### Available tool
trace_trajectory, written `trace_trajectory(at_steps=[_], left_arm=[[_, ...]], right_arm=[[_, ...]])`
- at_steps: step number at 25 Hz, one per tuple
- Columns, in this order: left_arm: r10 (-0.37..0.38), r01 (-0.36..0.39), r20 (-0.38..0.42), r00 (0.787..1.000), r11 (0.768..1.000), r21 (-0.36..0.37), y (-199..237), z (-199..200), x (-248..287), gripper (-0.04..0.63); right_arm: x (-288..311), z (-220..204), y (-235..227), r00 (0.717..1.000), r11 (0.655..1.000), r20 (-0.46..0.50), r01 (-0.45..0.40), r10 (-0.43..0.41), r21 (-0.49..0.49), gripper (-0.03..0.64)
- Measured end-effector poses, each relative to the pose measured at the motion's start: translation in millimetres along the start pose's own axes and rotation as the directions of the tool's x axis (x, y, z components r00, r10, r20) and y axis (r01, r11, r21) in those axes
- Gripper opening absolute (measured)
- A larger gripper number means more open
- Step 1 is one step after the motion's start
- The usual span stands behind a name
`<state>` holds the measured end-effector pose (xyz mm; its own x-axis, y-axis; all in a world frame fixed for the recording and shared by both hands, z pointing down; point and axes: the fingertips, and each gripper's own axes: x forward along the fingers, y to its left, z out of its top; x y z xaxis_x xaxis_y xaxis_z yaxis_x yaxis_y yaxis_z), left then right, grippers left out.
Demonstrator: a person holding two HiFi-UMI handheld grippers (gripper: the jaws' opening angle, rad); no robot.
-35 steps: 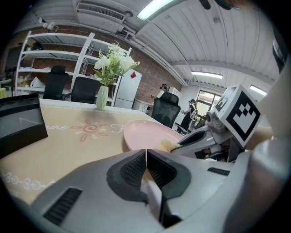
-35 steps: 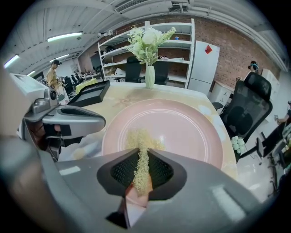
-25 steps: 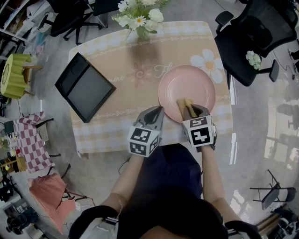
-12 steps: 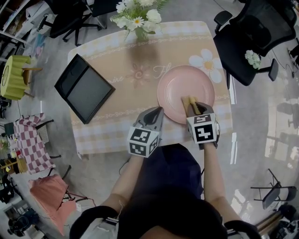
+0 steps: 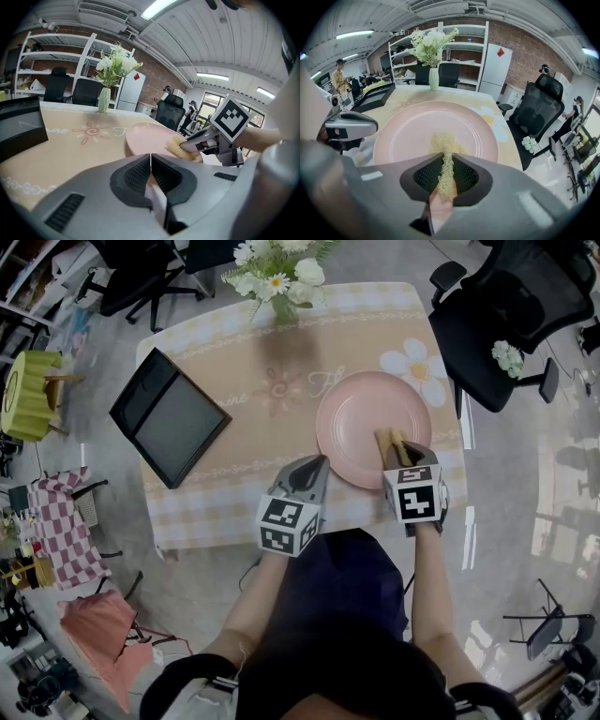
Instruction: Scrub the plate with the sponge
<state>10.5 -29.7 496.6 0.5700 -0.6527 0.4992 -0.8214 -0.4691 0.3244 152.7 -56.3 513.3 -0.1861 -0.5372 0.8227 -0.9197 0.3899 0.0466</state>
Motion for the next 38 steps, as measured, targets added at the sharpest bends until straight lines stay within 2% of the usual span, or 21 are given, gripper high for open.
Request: trace_trajectory(at_steps=[17,28,34,38], left_arm=[[-0.003,0.003,-0.003,1.0,1.0,0.003,0.7,0.4,-1.7,0.015],[-0.011,0.011,-0.007,1.0,1.0,0.007,-1.1,-0.6,-0.4,0.015],[-0.01,0.01,-0.009,1.0,1.0,0.006,-2.0,0.2,-0.4,0.015],[-0.015,0.015,-0.008,1.0,1.0,0.005,-4.1,1.1,0.5,0.015]], right_arm=[[-1.0,-2.1,-25.5,0.998,0.998,0.005,0.058,-0.058,0.02,0.052],[-6.7,4.0,-42.2,0.984,0.983,0.049,0.165,-0.169,0.08,0.052],[-25.3,15.7,-32.7,0.988,0.989,0.09,0.117,-0.125,0.087,0.052],[-36.6,18.4,-16.1,0.993,0.996,0.103,0.046,-0.054,0.08,0.052]])
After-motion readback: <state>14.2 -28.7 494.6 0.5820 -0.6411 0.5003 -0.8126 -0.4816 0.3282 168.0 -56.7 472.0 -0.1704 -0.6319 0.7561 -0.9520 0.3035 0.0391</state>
